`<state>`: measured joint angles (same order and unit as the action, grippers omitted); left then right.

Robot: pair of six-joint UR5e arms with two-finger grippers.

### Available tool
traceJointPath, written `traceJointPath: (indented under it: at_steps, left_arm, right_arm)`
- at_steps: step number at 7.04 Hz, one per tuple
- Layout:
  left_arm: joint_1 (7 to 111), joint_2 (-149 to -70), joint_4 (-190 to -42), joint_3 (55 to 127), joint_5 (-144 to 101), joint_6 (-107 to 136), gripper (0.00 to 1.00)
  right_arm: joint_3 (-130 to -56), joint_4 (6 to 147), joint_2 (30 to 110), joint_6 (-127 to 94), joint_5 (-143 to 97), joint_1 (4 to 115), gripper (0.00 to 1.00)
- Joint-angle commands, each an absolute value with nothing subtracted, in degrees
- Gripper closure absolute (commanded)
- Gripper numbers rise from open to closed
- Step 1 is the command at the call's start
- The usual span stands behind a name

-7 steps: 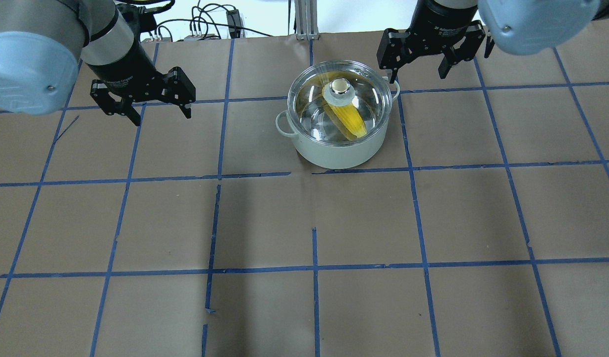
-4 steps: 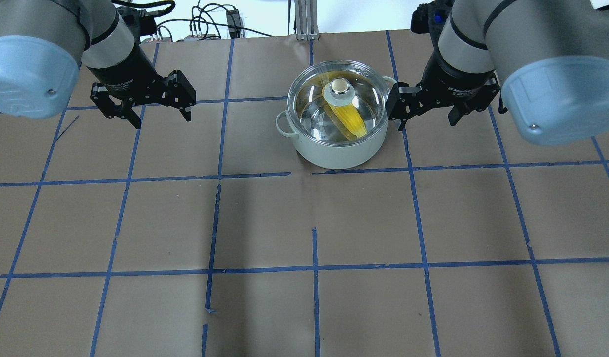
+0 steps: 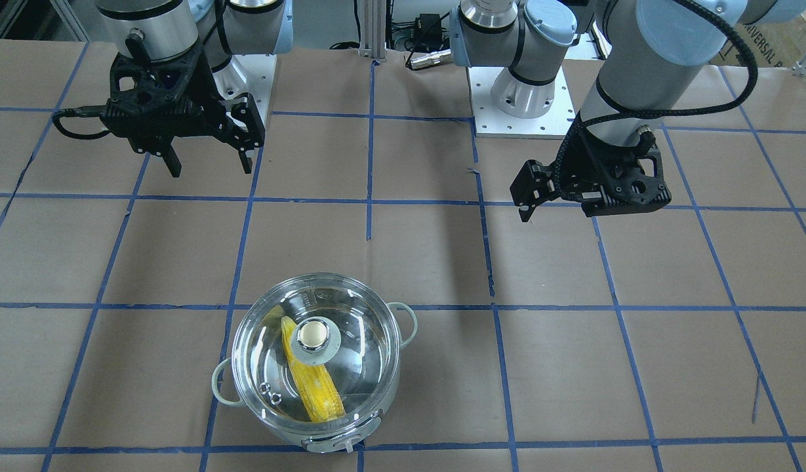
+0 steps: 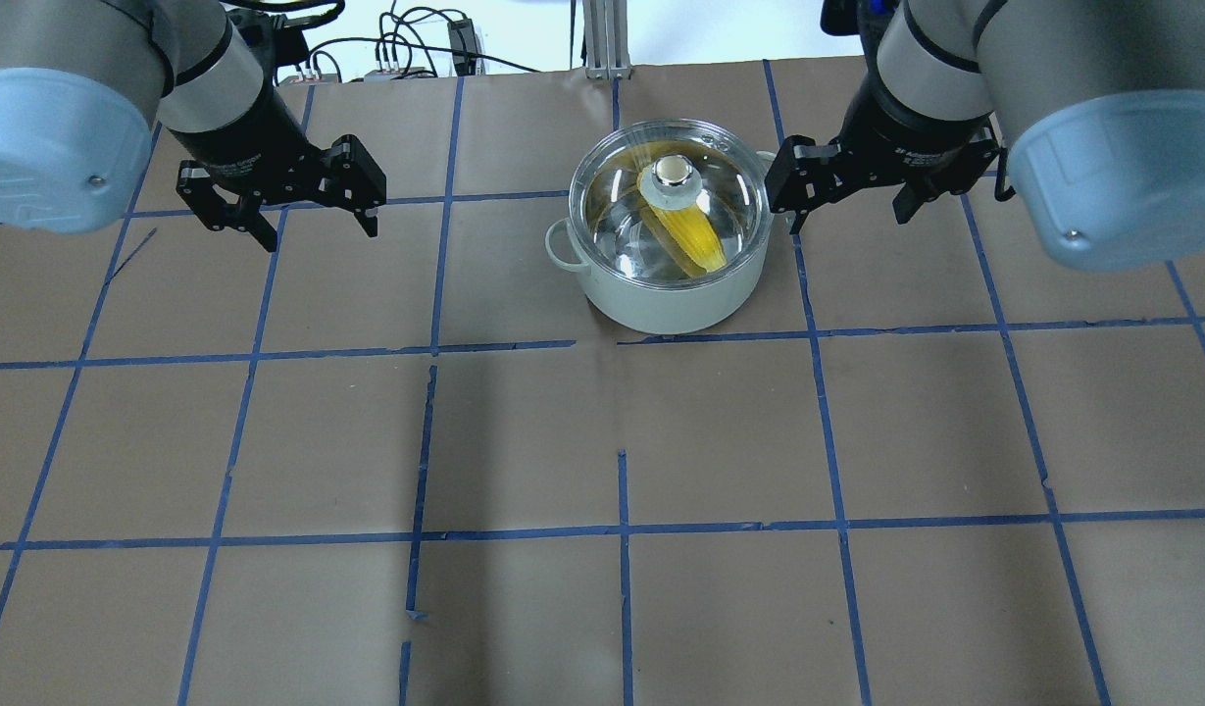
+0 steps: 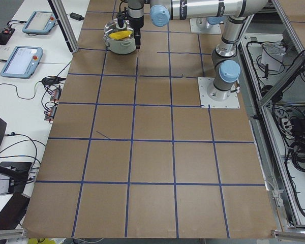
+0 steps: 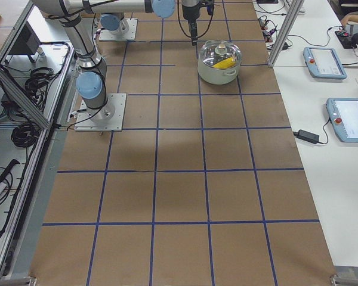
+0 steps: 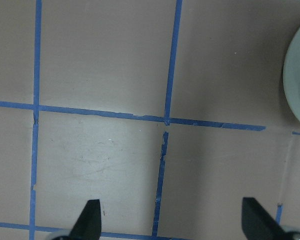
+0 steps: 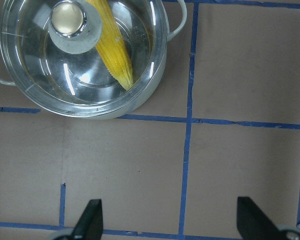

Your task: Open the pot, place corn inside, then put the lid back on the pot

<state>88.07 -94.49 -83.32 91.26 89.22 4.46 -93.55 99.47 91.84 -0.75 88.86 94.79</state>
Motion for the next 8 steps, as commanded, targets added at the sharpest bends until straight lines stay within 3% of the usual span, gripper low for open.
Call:
traceJointPath:
  at_steps: [1,8]
  left_arm:
    - [88.07,-94.66,-83.32,90.97,89.21,4.40,0.00]
    - [88.15,-94.66,-83.32,91.75,89.30,4.66,0.00]
  right_arm:
    - [-93.08,99.49,91.41,-0.70,88.95,94.83,0.05]
    - [-93.34,99.14,88.07,-1.14,88.68,94.92,0.05]
